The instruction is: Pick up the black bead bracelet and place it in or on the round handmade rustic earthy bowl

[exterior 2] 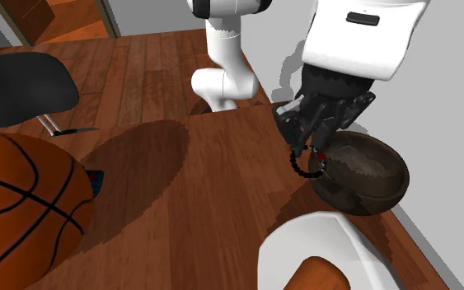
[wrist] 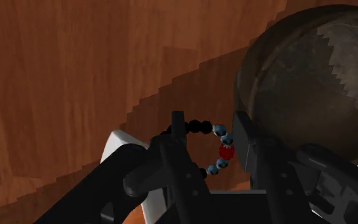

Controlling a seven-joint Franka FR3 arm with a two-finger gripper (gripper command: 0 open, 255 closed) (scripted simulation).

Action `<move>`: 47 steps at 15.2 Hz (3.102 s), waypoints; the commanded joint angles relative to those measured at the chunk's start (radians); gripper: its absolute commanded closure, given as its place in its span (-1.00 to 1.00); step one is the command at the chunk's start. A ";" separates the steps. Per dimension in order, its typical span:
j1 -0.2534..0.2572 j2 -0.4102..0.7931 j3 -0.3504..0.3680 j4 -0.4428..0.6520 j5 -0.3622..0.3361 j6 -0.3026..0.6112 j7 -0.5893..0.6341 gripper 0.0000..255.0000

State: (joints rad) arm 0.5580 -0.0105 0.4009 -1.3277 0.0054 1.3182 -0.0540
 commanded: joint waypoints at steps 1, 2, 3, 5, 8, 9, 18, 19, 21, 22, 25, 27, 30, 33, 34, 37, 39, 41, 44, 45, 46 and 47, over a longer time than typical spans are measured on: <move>0.023 -0.011 0.024 -0.013 0.005 0.002 0.049 1.00; 0.035 -0.012 0.036 -0.013 0.006 0.002 0.075 1.00; 0.048 -0.012 0.049 -0.013 0.006 0.001 0.100 1.00; 0.074 -0.007 0.076 -0.007 0.004 0.000 0.152 1.00; 0.115 0.011 0.119 0.014 -0.004 -0.004 0.234 1.00; 0.127 0.018 0.131 0.022 -0.008 -0.006 0.257 1.00; 0.112 -0.063 0.112 -0.193 0.032 0.139 0.227 1.00; 0.111 -0.069 0.111 -0.214 0.035 0.154 0.225 1.00; 0.110 -0.081 0.109 -0.254 0.041 0.183 0.220 1.00; 0.109 -0.091 0.107 -0.289 0.045 0.209 0.217 1.00; 0.110 -0.091 0.107 -0.289 0.045 0.209 0.217 1.00; 0.110 -0.091 0.107 -0.289 0.045 0.209 0.217 1.00; 0.110 -0.091 0.107 -0.289 0.045 0.209 0.217 1.00; 0.110 -0.091 0.107 -0.289 0.045 0.209 0.217 -1.00; 0.110 -0.091 0.107 -0.289 0.045 0.209 0.217 -1.00; 0.110 -0.077 0.109 -0.240 0.039 0.173 0.222 -1.00; 0.114 -0.043 0.117 -0.134 0.022 0.098 0.235 -1.00; 0.117 -0.026 0.121 -0.089 0.014 0.066 0.241 -1.00; 0.117 -0.026 0.121 -0.089 0.014 0.066 0.241 -1.00; 0.117 -0.026 0.121 -0.089 0.014 0.066 0.241 -1.00; 0.117 -0.026 0.121 -0.089 0.014 0.066 0.241 -1.00; 0.117 -0.026 0.121 -0.089 0.014 0.066 0.241 -1.00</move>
State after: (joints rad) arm 0.6745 -0.0367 0.5218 -1.4168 0.0197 1.3849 0.1871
